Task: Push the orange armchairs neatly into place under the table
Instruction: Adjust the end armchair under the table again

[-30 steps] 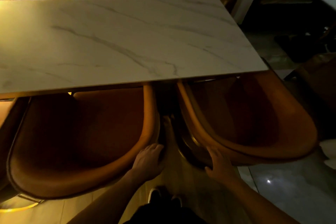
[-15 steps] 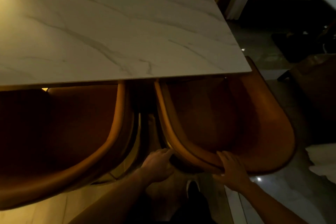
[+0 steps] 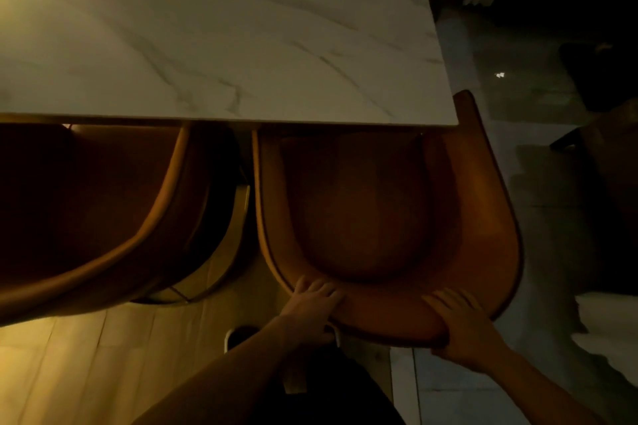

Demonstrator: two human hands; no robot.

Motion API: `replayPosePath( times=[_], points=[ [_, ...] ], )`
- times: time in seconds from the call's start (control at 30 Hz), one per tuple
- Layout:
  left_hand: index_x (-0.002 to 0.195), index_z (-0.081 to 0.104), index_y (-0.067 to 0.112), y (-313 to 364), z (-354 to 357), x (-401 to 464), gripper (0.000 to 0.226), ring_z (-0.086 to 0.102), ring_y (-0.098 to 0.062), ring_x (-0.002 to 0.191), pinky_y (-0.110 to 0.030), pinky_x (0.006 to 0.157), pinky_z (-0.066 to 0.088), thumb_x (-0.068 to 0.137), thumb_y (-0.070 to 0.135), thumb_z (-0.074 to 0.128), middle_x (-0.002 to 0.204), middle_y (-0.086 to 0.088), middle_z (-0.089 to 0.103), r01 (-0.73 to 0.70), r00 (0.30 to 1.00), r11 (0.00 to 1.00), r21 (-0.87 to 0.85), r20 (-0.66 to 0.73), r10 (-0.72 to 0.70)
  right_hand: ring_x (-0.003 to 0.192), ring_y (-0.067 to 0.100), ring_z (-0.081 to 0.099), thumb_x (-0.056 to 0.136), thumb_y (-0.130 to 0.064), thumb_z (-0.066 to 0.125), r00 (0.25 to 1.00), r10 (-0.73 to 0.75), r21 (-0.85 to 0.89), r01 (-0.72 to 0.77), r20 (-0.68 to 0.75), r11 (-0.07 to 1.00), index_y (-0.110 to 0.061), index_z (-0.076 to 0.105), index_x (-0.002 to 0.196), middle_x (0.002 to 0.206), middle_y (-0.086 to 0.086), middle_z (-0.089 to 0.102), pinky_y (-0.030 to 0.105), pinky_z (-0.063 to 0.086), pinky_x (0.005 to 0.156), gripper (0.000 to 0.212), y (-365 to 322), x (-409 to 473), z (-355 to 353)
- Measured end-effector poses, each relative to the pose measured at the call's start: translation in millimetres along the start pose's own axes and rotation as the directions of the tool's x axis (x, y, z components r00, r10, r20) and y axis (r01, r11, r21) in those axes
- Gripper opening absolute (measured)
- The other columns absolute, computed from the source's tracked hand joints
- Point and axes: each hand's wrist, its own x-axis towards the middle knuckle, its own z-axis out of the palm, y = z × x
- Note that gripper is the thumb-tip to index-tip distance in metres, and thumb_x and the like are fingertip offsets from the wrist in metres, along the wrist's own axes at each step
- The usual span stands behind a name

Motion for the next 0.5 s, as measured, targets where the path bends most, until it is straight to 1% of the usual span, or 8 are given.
replayPosePath(
  times=[0.1,0.17,0.2,0.27,0.33,0.4,0.43,0.5],
  points=[
    [0.148,0.03,0.017,12,7,14,0.089,0.031,-0.034,0.14,-0.058,0.115,0.012,0.073,0.041,0.073,0.15,-0.009,0.039,0.009,1.0,1.0,0.018,0.016,-0.009,0.148,0.017,0.014,0.074,-0.071,0.053,1.0,0.024,-0.048,-0.023,0.013,0.999,-0.031,0.016,0.153,0.159,-0.007,0.022,0.044,-0.005,0.119,0.096,28,-1,1],
    [0.147,0.029,0.016,18,11,22,0.092,0.032,-0.036,0.138,-0.059,0.115,0.013,0.071,0.036,0.077,0.149,-0.012,0.039,0.02,0.999,0.999,0.03,0.035,-0.021,0.149,0.021,0.013,0.077,-0.065,0.057,0.999,0.041,-0.078,-0.038,0.034,0.996,-0.031,0.016,0.153,0.16,-0.004,0.022,0.05,-0.004,0.118,0.093,34,0,0],
    [0.147,0.029,0.015,20,11,25,0.094,0.034,-0.038,0.136,-0.058,0.115,0.015,0.07,0.035,0.079,0.148,-0.013,0.04,0.035,0.998,0.998,0.042,0.05,-0.037,0.149,0.025,0.015,0.077,-0.061,0.061,0.998,0.04,-0.084,-0.036,0.042,0.996,-0.031,0.018,0.153,0.16,-0.002,0.024,0.052,-0.002,0.118,0.092,33,0,0],
    [0.146,0.031,0.013,23,8,31,0.096,0.038,-0.04,0.133,-0.056,0.113,0.021,0.067,0.034,0.082,0.145,-0.016,0.042,0.072,0.995,0.995,0.066,0.071,-0.077,0.144,0.032,0.027,0.073,-0.046,0.074,0.999,0.041,-0.052,-0.039,0.028,0.998,-0.029,0.033,0.149,0.154,0.004,0.037,0.056,0.003,0.116,0.088,28,1,-1],
    [0.146,0.032,0.013,24,5,35,0.094,0.038,-0.04,0.134,-0.054,0.115,0.019,0.068,0.034,0.081,0.145,-0.017,0.043,0.081,0.993,0.995,0.061,0.077,-0.085,0.14,0.036,0.034,0.071,-0.032,0.078,0.999,0.044,-0.016,-0.044,-0.007,0.999,-0.028,0.04,0.146,0.149,0.007,0.045,0.057,0.005,0.114,0.084,26,1,-2],
    [0.146,0.033,0.012,24,-2,34,0.091,0.036,-0.04,0.135,-0.053,0.117,0.017,0.071,0.032,0.08,0.145,-0.018,0.043,0.075,0.992,0.996,0.055,0.097,-0.08,0.144,0.033,0.026,0.075,-0.03,0.072,0.998,0.055,-0.055,-0.054,0.012,0.997,-0.031,0.032,0.149,0.154,0.003,0.037,0.056,0.001,0.116,0.085,24,1,-5],
    [0.145,0.034,0.01,23,-3,36,0.089,0.038,-0.039,0.135,-0.052,0.117,0.018,0.072,0.032,0.08,0.144,-0.018,0.044,0.073,0.99,0.995,0.061,0.115,-0.08,0.146,0.03,0.021,0.076,-0.03,0.068,0.997,0.071,-0.062,-0.069,0.036,0.996,-0.033,0.027,0.15,0.156,0.0,0.032,0.055,-0.002,0.117,0.085,22,0,-7],
    [0.141,0.04,0.008,25,-15,34,0.077,0.044,-0.036,0.131,-0.05,0.114,0.026,0.077,0.03,0.078,0.141,-0.016,0.049,0.067,0.982,0.994,0.082,0.174,-0.08,0.147,0.028,0.018,0.077,-0.028,0.065,0.995,0.098,-0.033,-0.097,0.037,0.995,-0.034,0.024,0.151,0.157,-0.003,0.029,0.053,-0.004,0.118,0.085,18,0,-8]
  ],
)
